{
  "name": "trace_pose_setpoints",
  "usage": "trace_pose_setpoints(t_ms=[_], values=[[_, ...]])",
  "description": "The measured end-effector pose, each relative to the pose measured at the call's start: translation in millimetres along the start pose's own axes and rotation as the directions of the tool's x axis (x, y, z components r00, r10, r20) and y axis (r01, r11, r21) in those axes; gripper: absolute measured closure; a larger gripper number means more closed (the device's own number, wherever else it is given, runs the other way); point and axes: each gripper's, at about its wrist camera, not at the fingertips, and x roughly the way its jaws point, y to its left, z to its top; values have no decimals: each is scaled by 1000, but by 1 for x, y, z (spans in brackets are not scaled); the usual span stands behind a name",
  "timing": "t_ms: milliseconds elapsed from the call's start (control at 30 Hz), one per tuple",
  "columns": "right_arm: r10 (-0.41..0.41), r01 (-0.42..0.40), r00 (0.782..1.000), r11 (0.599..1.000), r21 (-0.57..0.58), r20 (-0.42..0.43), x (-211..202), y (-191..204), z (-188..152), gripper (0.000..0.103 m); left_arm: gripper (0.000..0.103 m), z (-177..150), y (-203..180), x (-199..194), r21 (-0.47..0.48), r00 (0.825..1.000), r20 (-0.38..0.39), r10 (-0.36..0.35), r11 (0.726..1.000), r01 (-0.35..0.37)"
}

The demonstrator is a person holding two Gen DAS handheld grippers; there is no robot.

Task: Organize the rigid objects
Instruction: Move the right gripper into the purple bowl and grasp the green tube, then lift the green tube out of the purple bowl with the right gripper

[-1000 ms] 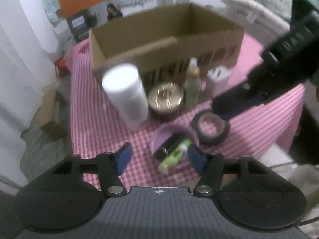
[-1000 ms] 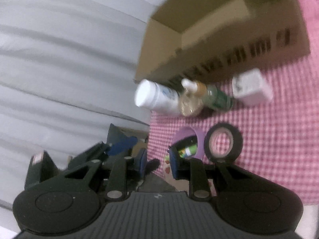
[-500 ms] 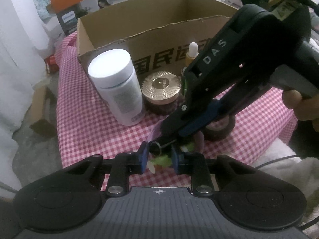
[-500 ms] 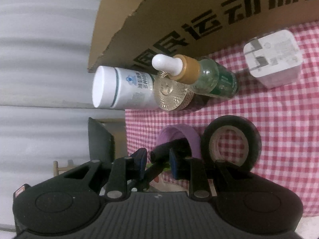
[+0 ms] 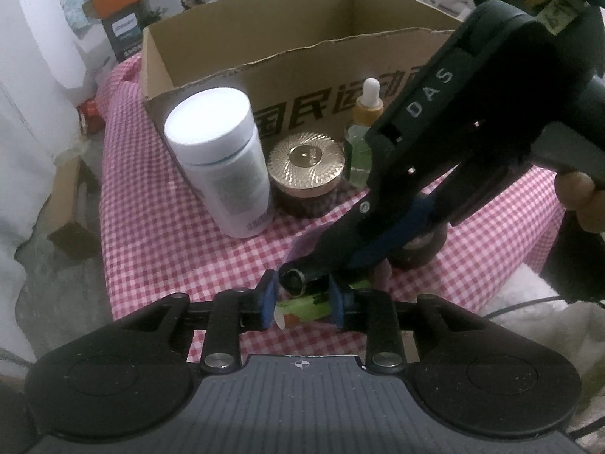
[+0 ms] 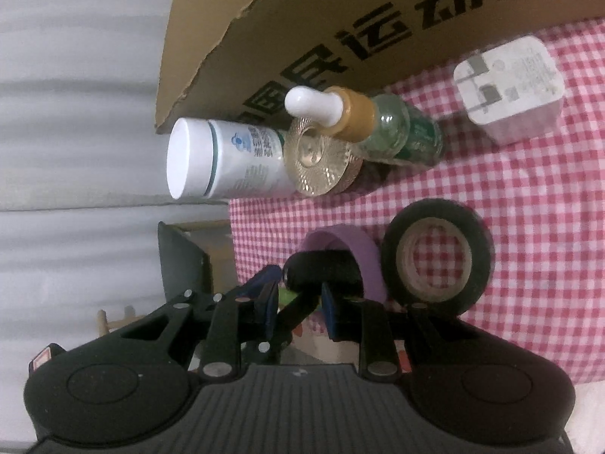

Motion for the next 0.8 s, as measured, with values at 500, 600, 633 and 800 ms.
trace_pose_setpoints(t_ms=[500,600,633,800], values=[[52,-51,998,998,29,-23,4,-8,-18,59,72,-15,4,-14,-37,1000,-6,-29,999,29],[49,-48,999,999,26,-24,4,-7,-18,59,71,-14,6,-13,-40,1000,13,-14,999,15],[48,-47,999,999,25,-23,3,-7,-18,59,71,-14,7,-10,-41,1000,7,-12,999,12],[44,-44,999,999,27,-13,1,-9,-15,59,69,-12,10,1,-50,999,-2,-48,998,48]])
